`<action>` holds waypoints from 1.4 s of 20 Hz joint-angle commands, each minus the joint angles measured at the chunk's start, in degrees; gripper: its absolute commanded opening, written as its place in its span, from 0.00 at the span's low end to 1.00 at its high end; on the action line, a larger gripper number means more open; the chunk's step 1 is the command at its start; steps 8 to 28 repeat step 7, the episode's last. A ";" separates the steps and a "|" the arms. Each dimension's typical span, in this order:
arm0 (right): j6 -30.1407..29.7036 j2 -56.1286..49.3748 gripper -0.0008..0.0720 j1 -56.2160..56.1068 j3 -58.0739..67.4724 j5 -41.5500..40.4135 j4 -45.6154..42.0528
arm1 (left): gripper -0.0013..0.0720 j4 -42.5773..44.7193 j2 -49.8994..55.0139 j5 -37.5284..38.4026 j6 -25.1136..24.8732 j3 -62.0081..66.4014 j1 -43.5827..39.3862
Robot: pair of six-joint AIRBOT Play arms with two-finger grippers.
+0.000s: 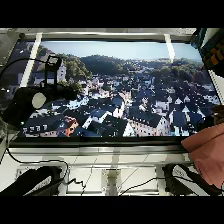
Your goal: Fold the clothes and pants, and hang the long-sleeved shirts on hangers.
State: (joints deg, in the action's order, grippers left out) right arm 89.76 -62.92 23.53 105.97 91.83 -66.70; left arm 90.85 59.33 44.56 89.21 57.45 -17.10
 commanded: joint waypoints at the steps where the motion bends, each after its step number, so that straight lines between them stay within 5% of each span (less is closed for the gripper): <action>1: -6.64 -1.84 0.02 -14.91 -5.55 -0.11 -15.96 | 0.32 0.02 -0.02 -0.02 -0.02 -0.04 -0.04; 5: -5.79 -4.42 0.02 -16.41 -11.23 -3.78 -26.99 | 0.32 0.02 -0.02 -0.02 -0.02 -0.04 -0.04; 28: -4.83 -5.42 0.02 -16.39 -12.11 -3.78 -25.99 | 0.32 0.02 -0.02 -0.02 -0.02 -0.04 -0.04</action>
